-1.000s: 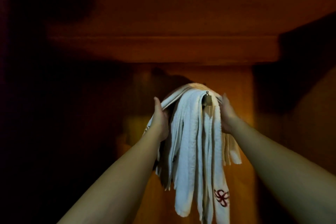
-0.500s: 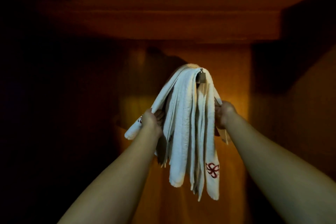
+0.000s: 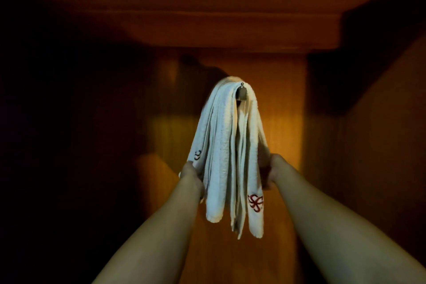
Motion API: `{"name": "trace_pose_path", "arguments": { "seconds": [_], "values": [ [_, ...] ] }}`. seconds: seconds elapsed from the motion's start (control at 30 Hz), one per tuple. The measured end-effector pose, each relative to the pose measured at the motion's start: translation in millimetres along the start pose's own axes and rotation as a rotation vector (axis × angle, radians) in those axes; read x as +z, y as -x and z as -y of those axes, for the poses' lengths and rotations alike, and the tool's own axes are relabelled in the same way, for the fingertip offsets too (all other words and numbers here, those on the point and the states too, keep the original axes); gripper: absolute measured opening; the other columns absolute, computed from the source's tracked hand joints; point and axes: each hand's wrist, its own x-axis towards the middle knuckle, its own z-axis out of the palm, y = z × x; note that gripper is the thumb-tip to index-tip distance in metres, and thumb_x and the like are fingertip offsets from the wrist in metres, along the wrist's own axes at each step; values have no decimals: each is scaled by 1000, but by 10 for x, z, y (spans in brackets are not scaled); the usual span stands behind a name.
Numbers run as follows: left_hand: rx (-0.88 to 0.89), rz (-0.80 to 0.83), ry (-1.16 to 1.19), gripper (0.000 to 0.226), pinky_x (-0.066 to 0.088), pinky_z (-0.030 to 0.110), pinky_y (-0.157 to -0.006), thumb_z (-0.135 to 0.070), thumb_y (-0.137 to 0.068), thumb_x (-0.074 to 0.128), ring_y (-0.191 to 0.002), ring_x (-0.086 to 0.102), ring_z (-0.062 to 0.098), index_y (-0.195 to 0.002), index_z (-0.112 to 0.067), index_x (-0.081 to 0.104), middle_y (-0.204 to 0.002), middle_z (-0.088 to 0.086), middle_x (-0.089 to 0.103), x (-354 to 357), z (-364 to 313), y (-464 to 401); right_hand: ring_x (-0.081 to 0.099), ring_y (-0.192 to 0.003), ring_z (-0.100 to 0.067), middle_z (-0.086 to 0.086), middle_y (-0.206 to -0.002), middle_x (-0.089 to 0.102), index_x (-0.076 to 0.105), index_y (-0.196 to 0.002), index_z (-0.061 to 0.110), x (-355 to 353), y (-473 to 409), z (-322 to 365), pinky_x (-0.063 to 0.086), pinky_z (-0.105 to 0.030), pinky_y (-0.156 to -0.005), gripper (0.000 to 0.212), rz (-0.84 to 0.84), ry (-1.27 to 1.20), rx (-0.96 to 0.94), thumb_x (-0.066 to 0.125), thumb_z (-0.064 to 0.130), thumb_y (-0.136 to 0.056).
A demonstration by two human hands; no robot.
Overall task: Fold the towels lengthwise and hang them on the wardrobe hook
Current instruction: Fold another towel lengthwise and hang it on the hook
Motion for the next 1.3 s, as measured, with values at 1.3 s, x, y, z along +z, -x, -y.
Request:
{"name": "trace_pose_path", "arguments": {
  "seconds": [1.3],
  "values": [
    [196,640,-1539,48,45,23,-77,-38,-102,50,-109,58,13,-146,-21,45,-147,2,48,-2239,2842,2703,39,-141,-18,0,-155,39,42,-149,18,-1879,3770,-4059,30,-32,-114,59,-16,1181,-164,42,53,-101]
  ]
}}
